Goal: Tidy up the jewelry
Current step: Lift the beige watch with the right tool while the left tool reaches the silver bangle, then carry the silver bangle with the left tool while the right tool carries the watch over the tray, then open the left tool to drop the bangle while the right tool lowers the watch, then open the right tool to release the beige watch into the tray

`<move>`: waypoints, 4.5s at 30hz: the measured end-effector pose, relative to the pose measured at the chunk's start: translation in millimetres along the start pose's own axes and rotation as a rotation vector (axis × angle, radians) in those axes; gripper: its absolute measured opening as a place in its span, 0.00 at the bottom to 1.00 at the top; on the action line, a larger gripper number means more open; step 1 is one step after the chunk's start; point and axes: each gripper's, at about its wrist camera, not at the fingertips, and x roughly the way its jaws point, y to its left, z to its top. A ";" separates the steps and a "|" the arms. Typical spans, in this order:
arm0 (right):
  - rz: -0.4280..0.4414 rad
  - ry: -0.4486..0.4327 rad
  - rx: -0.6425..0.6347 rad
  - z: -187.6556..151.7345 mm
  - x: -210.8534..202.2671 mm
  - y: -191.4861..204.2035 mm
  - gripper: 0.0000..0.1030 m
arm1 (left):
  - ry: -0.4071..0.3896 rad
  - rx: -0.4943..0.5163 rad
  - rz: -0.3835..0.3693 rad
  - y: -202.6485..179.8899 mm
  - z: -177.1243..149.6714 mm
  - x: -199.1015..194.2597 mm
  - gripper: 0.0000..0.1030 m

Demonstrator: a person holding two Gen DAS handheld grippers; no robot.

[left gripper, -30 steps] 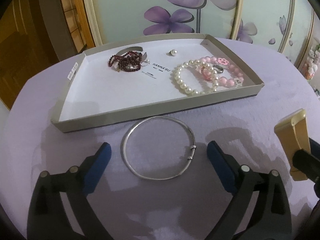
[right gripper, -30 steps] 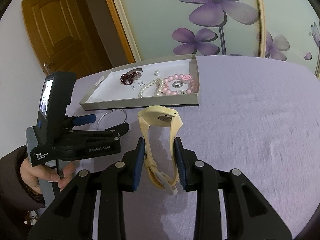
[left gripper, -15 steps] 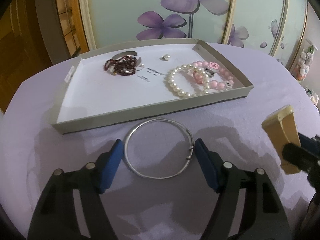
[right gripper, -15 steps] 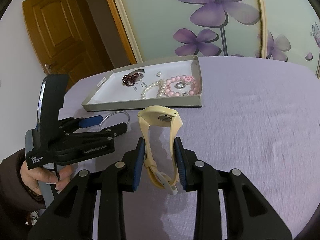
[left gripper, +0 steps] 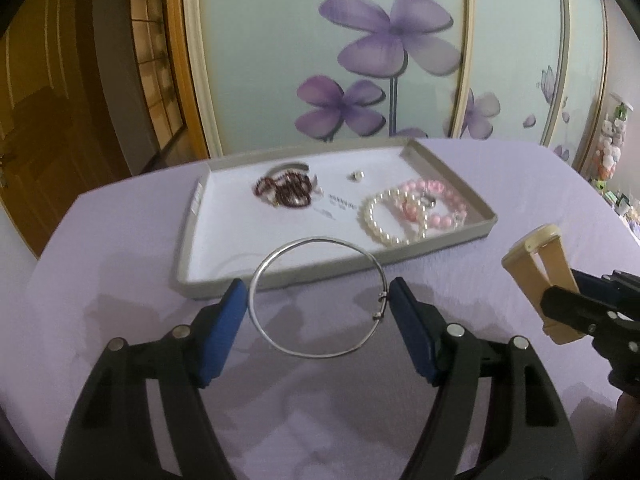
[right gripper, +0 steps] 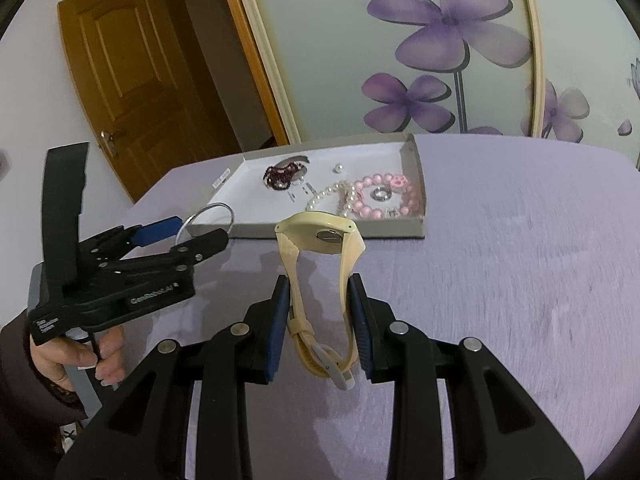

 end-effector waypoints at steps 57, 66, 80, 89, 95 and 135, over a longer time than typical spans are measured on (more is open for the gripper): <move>-0.046 -0.031 -0.042 64.2 64.6 -13.4 0.30 | -0.010 -0.126 -0.062 36.7 78.3 97.2 0.71; -0.059 -0.019 -0.047 69.3 72.7 -9.1 0.31 | -0.082 -0.150 -0.056 52.5 81.0 70.2 0.73; -0.068 -0.010 -0.034 69.8 81.8 -16.1 0.31 | -0.074 -0.176 -0.087 56.0 83.0 74.8 0.80; -0.073 0.002 -0.043 76.4 95.0 -15.0 0.31 | -0.141 -0.163 -0.012 63.3 87.1 59.0 0.85; -0.078 0.008 -0.045 80.7 106.2 -18.4 0.31 | -0.155 -0.167 0.000 68.0 92.3 60.7 0.85; -0.022 -0.127 -0.083 28.0 31.4 27.8 0.99 | -0.186 -0.151 -0.021 64.6 24.2 -19.2 0.98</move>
